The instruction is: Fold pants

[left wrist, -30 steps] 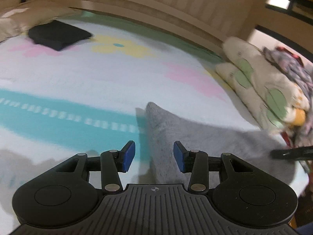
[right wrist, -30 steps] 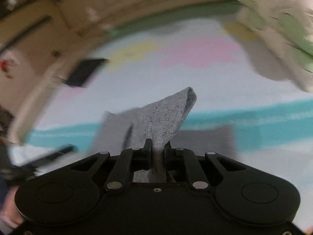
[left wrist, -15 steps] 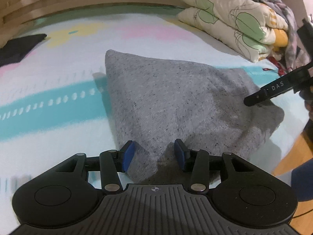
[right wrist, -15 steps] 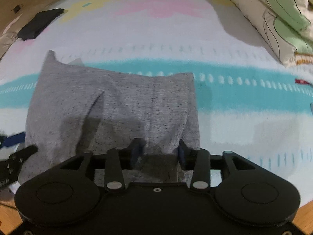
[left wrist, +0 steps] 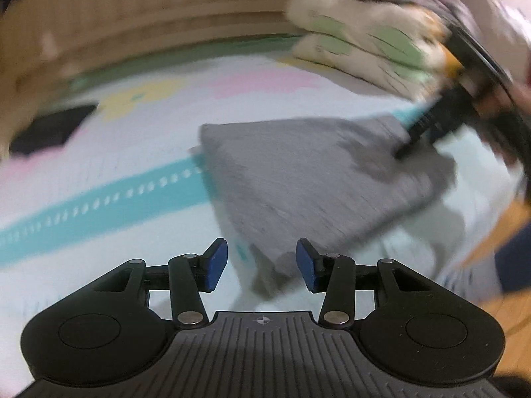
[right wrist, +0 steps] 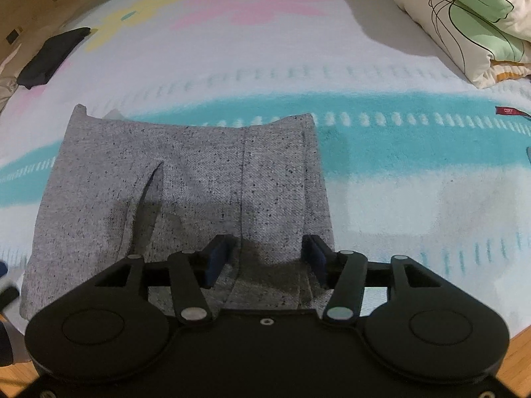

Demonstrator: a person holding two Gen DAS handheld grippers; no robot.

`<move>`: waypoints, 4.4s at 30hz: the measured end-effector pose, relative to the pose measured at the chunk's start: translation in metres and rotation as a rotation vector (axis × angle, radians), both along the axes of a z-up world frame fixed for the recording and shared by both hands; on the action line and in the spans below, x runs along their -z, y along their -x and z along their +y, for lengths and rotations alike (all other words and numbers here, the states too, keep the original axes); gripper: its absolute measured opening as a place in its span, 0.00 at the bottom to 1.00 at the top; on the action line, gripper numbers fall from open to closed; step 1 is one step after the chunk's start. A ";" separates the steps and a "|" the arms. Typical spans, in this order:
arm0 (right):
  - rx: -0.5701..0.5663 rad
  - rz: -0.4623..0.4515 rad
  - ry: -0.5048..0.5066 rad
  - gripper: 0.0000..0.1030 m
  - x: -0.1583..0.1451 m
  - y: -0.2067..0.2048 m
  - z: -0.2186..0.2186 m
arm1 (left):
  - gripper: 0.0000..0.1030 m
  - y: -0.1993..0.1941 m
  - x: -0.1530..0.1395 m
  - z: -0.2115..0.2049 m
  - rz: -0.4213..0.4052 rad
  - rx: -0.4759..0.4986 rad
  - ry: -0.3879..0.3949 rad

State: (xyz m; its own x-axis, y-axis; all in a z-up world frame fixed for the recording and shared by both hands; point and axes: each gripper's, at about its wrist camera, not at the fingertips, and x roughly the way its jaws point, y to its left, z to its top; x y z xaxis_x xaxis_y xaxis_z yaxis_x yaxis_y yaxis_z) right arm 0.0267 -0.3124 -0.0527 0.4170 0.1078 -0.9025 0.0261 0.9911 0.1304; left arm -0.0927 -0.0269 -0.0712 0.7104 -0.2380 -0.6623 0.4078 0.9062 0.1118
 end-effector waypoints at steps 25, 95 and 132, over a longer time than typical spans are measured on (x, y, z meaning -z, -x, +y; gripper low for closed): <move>0.042 0.008 -0.005 0.76 0.005 0.001 -0.010 | 0.71 -0.045 0.030 -0.033 0.103 -0.155 0.003; -0.200 -0.231 0.023 0.96 -0.038 0.053 0.040 | 0.80 -0.066 -0.003 -0.006 0.150 -0.190 0.172; 0.067 -0.233 -0.134 0.86 -0.022 -0.029 -0.002 | 0.87 -0.048 0.020 0.005 0.176 -0.128 0.212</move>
